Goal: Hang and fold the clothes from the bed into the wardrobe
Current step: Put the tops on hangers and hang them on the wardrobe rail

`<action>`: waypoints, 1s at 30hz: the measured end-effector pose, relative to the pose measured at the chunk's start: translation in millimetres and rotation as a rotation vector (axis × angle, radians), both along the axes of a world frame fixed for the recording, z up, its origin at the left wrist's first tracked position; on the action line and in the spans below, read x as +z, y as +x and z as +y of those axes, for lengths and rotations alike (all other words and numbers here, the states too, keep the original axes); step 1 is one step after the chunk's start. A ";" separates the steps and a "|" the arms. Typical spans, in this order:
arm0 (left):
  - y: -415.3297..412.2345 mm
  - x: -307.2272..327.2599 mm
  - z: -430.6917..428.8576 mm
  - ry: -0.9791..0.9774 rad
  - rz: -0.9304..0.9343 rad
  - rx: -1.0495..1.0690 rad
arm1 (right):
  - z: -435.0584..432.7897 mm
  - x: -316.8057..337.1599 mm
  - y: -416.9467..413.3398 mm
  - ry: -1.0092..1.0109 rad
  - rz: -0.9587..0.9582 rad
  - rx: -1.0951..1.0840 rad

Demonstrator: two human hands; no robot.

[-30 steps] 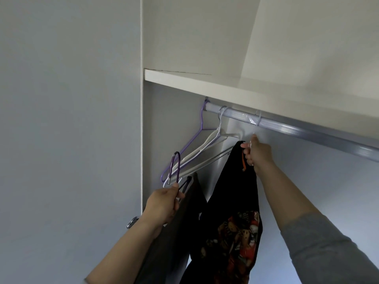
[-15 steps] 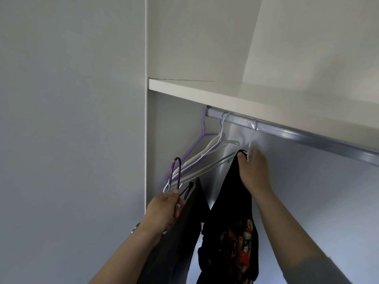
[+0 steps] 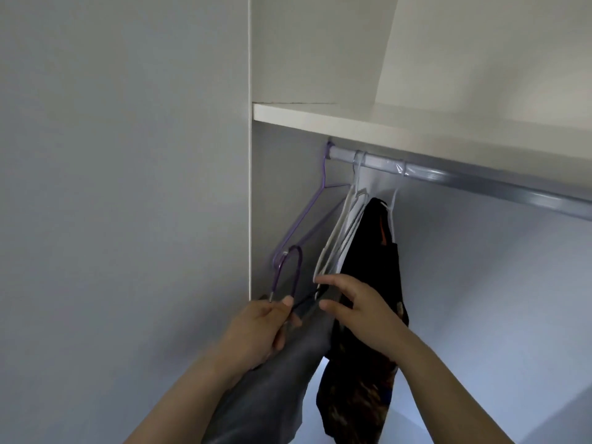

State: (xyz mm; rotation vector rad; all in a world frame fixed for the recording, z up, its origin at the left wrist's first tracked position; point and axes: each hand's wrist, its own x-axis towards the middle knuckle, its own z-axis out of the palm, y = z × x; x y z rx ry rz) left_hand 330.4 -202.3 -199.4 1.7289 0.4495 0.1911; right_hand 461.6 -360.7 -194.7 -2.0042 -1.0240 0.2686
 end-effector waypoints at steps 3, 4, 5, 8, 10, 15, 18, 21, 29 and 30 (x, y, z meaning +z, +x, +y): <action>-17.1 2.8 5.2 -0.015 -0.006 -0.114 | -2.6 -9.7 -15.4 -0.095 -0.015 0.023; -21.8 4.6 7.0 -0.011 0.006 -0.155 | -4.6 -11.7 -21.4 -0.111 -0.002 0.026; -26.3 6.3 8.9 -0.001 0.020 -0.200 | -7.0 -12.8 -28.2 -0.120 0.008 0.022; -38.9 10.3 11.9 0.020 0.043 -0.333 | -16.6 -12.5 -48.4 -0.114 0.026 0.011; -46.0 11.3 11.0 0.025 0.047 -0.426 | -23.7 -13.4 -63.1 -0.101 0.032 0.027; -50.1 14.6 -2.5 0.161 0.044 -0.503 | -46.3 -16.8 -96.1 -0.061 0.017 -0.026; -50.8 21.0 -15.5 0.215 0.000 -0.554 | -68.5 -12.0 -112.9 0.020 0.033 -0.054; -48.1 26.2 -35.0 0.250 -0.024 -0.597 | -95.5 -4.5 -125.1 0.060 0.052 -0.093; -40.1 28.3 -123.4 0.216 -0.064 -0.745 | -176.3 12.1 -142.0 0.030 0.128 -0.192; -40.1 28.8 -134.6 0.216 -0.070 -0.773 | -188.1 11.4 -146.3 0.036 0.137 -0.216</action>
